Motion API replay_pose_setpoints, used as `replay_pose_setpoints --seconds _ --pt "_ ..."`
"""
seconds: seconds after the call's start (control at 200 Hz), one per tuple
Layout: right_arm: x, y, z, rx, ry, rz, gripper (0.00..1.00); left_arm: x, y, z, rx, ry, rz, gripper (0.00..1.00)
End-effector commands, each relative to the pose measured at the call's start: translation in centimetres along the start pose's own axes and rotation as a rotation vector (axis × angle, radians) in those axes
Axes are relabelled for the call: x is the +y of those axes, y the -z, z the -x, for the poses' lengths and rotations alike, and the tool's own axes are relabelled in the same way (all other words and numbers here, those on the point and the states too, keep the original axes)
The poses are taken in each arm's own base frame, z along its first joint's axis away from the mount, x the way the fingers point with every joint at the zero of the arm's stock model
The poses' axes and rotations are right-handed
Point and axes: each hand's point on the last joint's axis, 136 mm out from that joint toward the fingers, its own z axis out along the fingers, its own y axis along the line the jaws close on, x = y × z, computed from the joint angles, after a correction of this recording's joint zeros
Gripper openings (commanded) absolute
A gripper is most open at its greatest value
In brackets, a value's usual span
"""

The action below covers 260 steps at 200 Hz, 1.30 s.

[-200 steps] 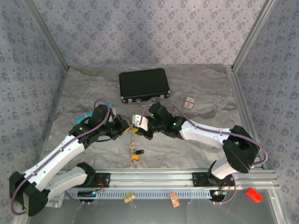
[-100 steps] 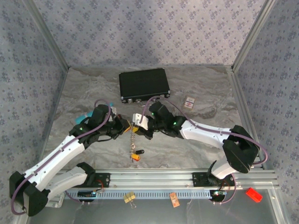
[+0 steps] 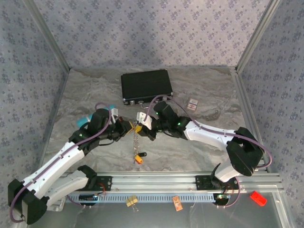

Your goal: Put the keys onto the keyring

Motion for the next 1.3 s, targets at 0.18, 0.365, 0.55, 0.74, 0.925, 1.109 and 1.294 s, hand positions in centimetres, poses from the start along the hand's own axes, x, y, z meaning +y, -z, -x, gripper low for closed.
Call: replay_pose_setpoints --seconds 0.18,0.365,0.55,0.74,0.925,1.109,1.294 --pt "0.2 1.1 3.3 -0.096 0.117 -0.027 0.00 1.4 -0.1 -0.7 0.018 -0.014 0.040 0.00" --pt "0.5 1.0 2.5 -0.072 0.172 -0.055 0.00 2.0 0.1 -0.4 0.001 0.004 0.070 0.00" --pt "0.7 1.2 2.5 -0.077 0.187 -0.064 0.00 2.3 0.1 -0.5 0.001 0.007 0.079 0.00" --pt "0.0 1.3 2.8 -0.087 0.170 -0.098 0.00 2.0 0.1 -0.6 0.004 -0.001 0.068 0.00" --pt "-0.5 1.3 3.4 -0.113 0.159 -0.126 0.00 1.6 0.0 -0.5 0.004 0.001 0.052 0.00" --pt "-0.9 1.3 3.8 -0.146 0.146 -0.147 0.00 1.9 -0.1 -0.5 0.004 0.008 0.059 0.00" --pt "-0.8 1.3 3.9 -0.174 0.117 -0.146 0.00 2.0 -0.1 -0.3 -0.008 0.033 0.058 0.00"
